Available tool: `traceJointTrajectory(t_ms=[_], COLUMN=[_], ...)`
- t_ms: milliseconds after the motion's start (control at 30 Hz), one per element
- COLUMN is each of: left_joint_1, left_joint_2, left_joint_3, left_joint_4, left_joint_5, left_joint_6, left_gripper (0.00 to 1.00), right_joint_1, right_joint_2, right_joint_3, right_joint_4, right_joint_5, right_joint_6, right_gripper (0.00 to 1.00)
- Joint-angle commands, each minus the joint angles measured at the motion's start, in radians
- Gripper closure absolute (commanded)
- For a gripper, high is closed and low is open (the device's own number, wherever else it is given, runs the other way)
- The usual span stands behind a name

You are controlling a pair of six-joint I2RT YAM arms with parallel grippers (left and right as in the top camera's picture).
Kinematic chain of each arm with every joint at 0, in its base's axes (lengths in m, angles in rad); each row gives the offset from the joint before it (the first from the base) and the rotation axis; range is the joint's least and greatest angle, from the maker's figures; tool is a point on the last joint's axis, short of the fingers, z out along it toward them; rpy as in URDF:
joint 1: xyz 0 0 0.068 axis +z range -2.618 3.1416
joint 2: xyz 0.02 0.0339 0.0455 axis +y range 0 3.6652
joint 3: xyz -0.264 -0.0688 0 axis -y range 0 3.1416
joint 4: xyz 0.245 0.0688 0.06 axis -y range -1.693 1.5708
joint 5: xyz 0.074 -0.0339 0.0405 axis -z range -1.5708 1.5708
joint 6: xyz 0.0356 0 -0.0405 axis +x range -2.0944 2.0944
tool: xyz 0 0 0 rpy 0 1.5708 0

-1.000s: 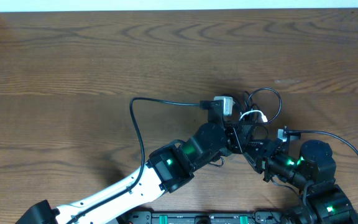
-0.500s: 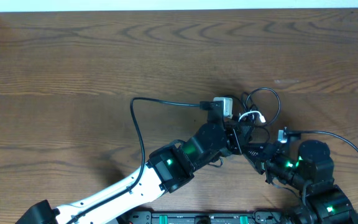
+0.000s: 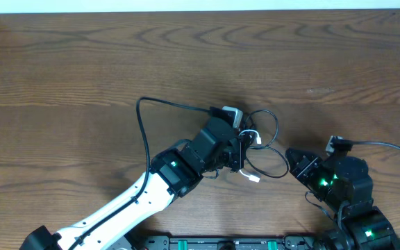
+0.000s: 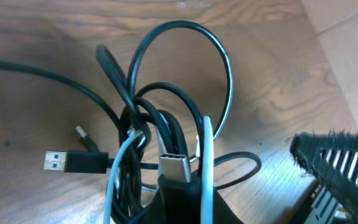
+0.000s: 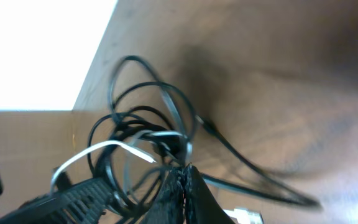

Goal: Untangle cables

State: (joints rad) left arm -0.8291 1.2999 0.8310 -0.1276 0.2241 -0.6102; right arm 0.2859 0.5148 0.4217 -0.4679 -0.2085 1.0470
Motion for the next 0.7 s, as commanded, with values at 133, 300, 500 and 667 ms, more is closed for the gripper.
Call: traceJointTrajectory(t_ms=[133,300,500,667], left_joint_1=[0.003,0.003,0.003,0.004], left_joint_2=[-0.02,-0.02,-0.02,-0.02], left_joint_3=[0.022,0.022,0.022,0.022], left_joint_4=[0.034,0.032,-0.003,-0.033], left_joint_5=[0.195,0.191,0.099,-0.065], left_joint_6=[0.312,0.333,0.333,0.234], left_gripper=[0.92,0.92,0.49,0.16], right_joint_1=[0.01,0.01,0.01,0.01], right_joint_2=[-0.004,-0.004,-0.004,-0.004], right_joint_3=[0.007,0.007,0.007,0.007], right_joint_4=[-0.076,-0.15,-0.201,-0.223], right_joint_5=[0.023,0.04,0.068,0.068], right_joint_6=[-0.176,-0.17,-0.079,-0.071], right_gripper=[0.92,0.82,0.63,0.44])
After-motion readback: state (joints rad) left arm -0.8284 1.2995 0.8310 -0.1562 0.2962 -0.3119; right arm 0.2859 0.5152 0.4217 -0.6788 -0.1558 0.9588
